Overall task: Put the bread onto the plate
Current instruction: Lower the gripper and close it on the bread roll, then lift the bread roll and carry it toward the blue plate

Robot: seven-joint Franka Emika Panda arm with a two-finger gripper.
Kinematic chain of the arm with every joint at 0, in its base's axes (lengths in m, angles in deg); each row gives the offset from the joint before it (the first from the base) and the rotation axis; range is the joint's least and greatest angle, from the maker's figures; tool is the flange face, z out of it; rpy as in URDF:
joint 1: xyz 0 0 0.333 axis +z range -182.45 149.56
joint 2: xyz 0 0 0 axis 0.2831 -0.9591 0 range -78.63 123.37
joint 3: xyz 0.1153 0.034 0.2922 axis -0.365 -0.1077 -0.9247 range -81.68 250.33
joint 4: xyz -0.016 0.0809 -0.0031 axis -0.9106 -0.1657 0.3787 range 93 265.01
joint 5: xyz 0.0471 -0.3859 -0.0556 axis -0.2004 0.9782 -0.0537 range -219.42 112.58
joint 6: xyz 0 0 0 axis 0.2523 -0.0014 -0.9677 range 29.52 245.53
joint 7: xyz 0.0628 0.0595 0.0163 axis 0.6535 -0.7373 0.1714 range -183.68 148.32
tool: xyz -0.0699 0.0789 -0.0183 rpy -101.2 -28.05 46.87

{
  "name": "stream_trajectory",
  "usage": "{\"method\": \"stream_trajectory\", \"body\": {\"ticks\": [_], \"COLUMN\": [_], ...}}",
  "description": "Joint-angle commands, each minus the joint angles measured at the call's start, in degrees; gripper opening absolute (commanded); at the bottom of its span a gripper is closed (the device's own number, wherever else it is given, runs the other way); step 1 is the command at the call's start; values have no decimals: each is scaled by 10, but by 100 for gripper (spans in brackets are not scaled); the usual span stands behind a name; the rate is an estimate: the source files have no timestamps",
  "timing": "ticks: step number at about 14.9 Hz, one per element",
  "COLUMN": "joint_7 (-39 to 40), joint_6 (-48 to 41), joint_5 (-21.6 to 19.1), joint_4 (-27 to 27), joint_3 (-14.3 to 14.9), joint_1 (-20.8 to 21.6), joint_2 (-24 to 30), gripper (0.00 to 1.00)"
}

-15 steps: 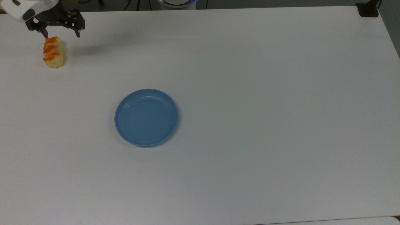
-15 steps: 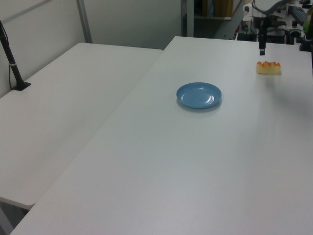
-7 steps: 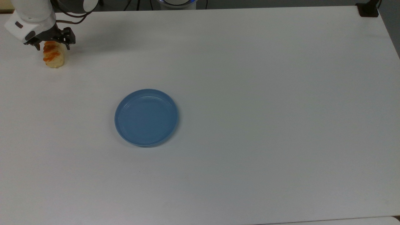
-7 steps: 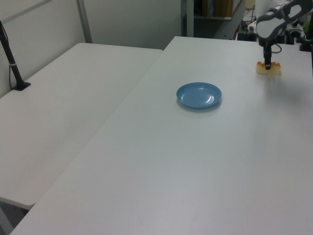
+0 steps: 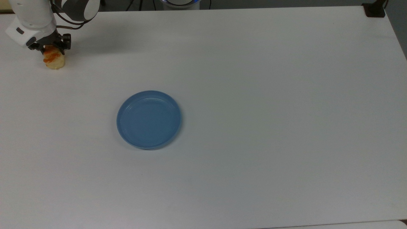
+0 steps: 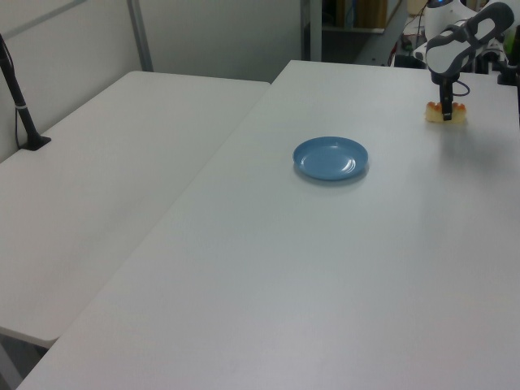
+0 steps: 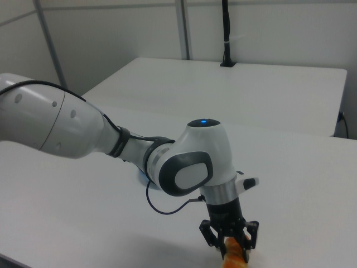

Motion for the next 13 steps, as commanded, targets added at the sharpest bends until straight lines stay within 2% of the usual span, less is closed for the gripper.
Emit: {"method": "stream_trajectory", "body": {"ticks": [1, 6, 8, 11, 13], "joint_7": [0, -35, -71, -120, -137], "joint_6": [-50, -155, -184, -220, -227], "joint_5": [-3, -22, -36, -41, -41], "joint_4": [6, 7, 5, 5, 5], "joint_3": [1, -6, -34, -79, -89], "joint_1": [20, 85, 103, 118, 128], "joint_2": [40, 111, 131, 134, 134], "gripper": [30, 30, 30, 31, 31]}}
